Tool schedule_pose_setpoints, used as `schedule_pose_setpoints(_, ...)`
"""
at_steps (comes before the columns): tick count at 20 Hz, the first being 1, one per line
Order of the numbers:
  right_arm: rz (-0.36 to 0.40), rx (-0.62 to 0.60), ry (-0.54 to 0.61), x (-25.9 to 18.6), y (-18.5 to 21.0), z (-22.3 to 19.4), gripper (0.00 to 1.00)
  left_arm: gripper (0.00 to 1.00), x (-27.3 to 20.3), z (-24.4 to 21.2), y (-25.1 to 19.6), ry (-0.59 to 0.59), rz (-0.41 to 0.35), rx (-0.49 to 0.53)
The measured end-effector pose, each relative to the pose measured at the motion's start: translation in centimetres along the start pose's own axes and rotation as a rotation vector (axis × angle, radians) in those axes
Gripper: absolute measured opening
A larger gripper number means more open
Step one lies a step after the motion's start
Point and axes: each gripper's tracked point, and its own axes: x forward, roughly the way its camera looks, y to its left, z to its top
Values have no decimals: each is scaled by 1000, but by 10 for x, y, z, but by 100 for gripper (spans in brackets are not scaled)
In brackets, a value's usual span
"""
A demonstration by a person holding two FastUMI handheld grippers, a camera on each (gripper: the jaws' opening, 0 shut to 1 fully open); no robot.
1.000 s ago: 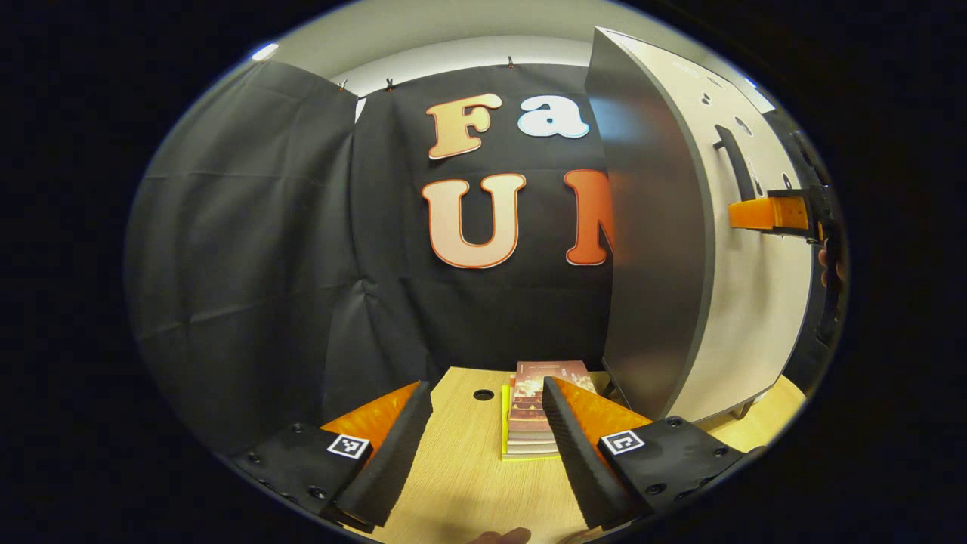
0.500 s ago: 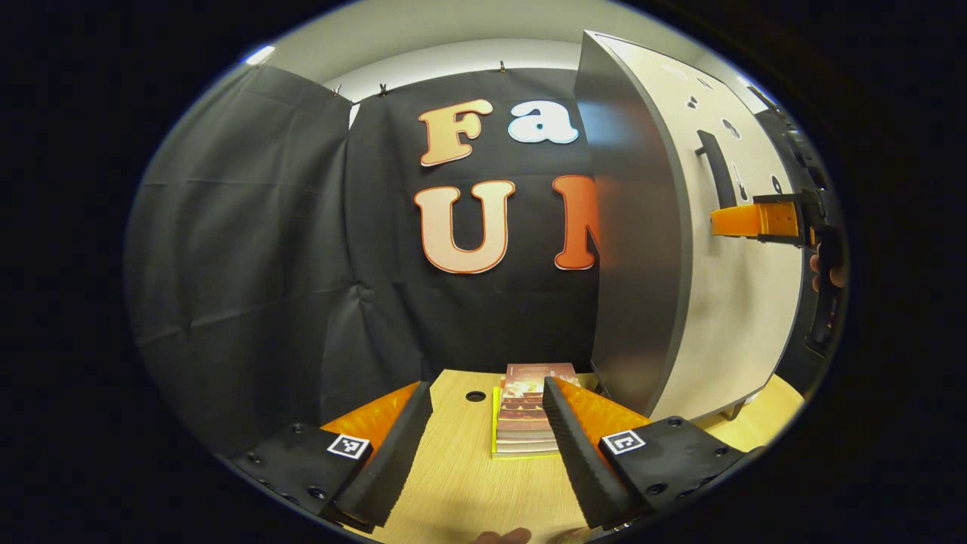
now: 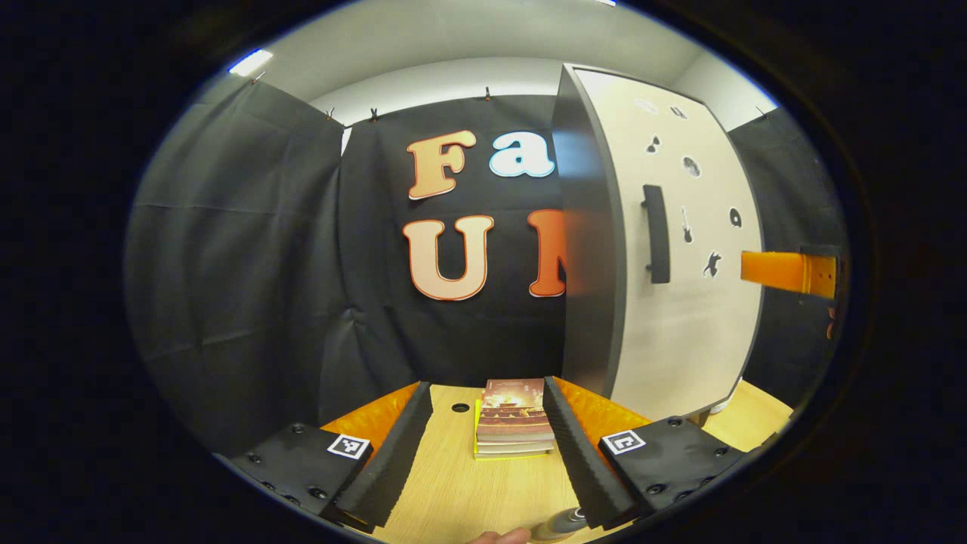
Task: Open the cabinet door with the right hand, grasp the bottle in the cabinet with the left hand and place it on the coaster, then close the cabinet door with the right hand.
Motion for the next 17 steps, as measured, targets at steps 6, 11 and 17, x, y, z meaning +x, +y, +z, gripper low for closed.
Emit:
schedule_pose_setpoints(6,-47,-7,17,-103,-12,-9,95,96,-81,32,-15,-42,-32,-7)
schedule_pose_setpoints(11,-60,-4,28,-153,-15,-13,95,96,-136,35,-16,-35,-41,1)
schedule_pose_setpoints(17,-60,-10,22,-177,-20,-8,95,96,-158,37,-19,-26,-40,0)
